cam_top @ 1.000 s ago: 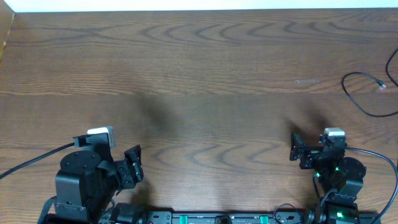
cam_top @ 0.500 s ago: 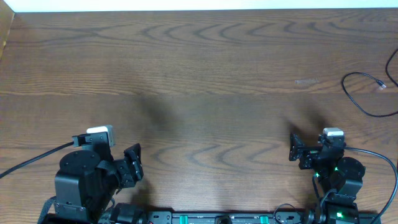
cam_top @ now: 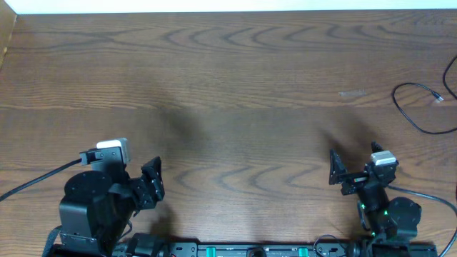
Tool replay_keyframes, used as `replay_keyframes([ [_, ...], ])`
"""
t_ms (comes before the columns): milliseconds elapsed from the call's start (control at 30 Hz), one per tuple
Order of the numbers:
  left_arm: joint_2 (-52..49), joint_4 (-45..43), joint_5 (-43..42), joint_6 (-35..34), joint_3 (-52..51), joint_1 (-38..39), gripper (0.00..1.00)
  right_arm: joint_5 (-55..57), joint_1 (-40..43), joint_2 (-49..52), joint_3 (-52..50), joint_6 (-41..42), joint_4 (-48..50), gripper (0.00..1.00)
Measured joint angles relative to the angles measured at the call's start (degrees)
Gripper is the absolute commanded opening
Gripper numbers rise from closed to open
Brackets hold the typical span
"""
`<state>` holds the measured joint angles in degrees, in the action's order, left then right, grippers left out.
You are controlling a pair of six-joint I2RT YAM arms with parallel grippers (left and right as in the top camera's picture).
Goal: Untangle cables
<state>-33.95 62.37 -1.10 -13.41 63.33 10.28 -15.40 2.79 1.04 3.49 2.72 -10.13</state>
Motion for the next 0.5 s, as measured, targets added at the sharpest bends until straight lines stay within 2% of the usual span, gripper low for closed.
replay_keyframes([
  [300,2.84,-1.95,1.05,-0.26,0.0,0.0,0.73,0.02,-2.49,-0.35,0.0,0.0,-0.02,0.99],
  [500,12.92,-1.49,3.78,-2.8,0.02,0.0,0.75,0.0,-2.49,-0.35,-0.02,-0.02,-0.04,0.99],
])
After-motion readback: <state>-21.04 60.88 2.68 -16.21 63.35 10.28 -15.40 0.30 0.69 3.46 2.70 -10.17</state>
